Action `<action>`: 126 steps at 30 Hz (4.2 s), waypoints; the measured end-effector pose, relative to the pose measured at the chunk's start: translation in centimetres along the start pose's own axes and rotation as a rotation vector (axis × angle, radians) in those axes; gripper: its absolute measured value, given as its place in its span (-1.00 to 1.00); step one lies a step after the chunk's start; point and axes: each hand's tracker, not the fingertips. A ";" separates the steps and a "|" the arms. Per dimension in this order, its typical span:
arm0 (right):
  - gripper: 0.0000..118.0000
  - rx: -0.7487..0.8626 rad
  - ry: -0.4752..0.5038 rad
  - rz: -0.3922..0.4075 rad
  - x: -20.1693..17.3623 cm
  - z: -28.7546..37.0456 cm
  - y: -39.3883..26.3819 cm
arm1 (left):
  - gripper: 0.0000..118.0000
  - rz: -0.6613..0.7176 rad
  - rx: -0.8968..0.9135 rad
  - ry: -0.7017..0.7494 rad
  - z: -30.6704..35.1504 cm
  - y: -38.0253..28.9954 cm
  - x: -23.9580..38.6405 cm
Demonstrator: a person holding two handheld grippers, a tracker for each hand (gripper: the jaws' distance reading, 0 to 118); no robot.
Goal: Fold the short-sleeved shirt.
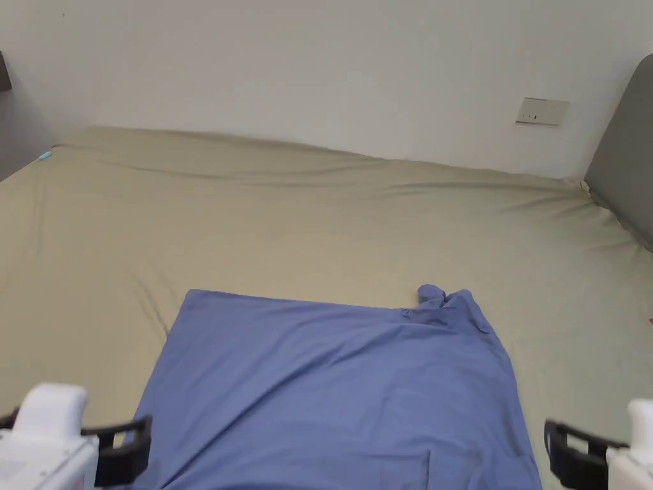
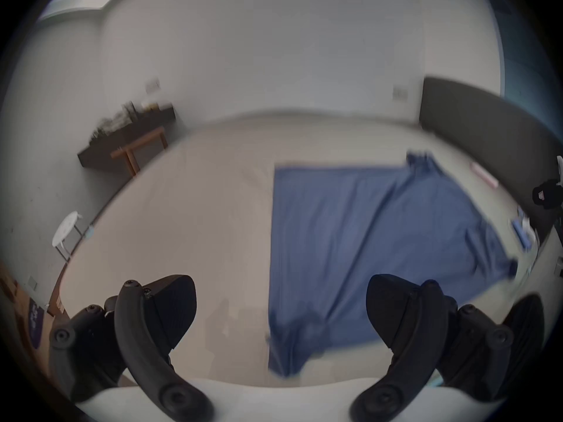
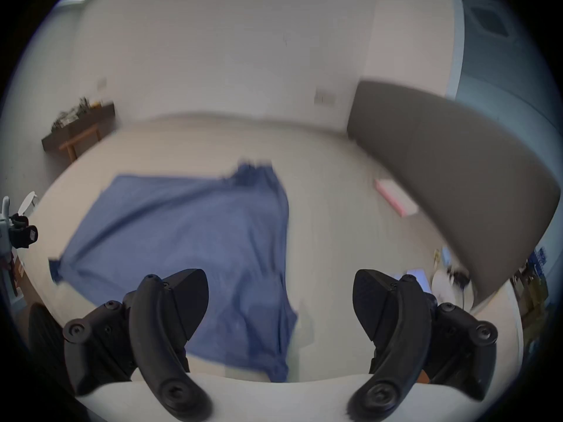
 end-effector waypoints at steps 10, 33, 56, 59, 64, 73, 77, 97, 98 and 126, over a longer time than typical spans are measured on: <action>0.67 0.386 -0.029 0.150 -8.2 7.2 7.5 | 0.35 -0.009 0.418 0.033 7.4 10.3 6.9; -0.96 0.268 0.059 0.168 -9.9 4.2 3.8 | -0.39 -0.061 0.120 -0.039 2.1 5.0 6.0; -0.96 0.056 -0.005 0.102 -6.2 2.1 0.4 | -0.69 0.051 -0.436 -0.015 -7.6 -12.1 0.4; -0.96 0.063 -0.015 0.106 -6.0 2.3 0.5 | -0.88 -0.005 -0.437 -0.001 -7.8 -11.6 1.6; -0.95 -0.005 -0.014 0.087 -4.4 1.8 -0.3 | -0.89 0.049 -0.363 -0.018 -5.3 -8.9 1.0; 0.89 -0.374 0.100 -0.043 0.0 -2.5 -8.3 | -0.89 0.005 -0.280 -0.012 -3.2 -6.6 1.8; 0.89 -0.529 0.015 0.031 0.5 -5.0 -13.1 | -0.89 -0.012 -0.314 0.012 -3.8 -8.0 2.2; -0.80 -0.442 0.141 -0.070 0.8 -7.2 -15.3 | -0.89 0.011 -0.329 0.050 -4.1 -9.6 2.1; -0.80 -0.416 0.141 -0.076 0.9 -6.9 -14.9 | -0.89 0.027 -0.307 0.049 -3.9 -9.3 2.0; -0.80 -0.538 0.038 -0.011 -1.8 -26.7 -4.4 | -0.89 0.031 -0.381 0.114 -22.3 -3.1 1.7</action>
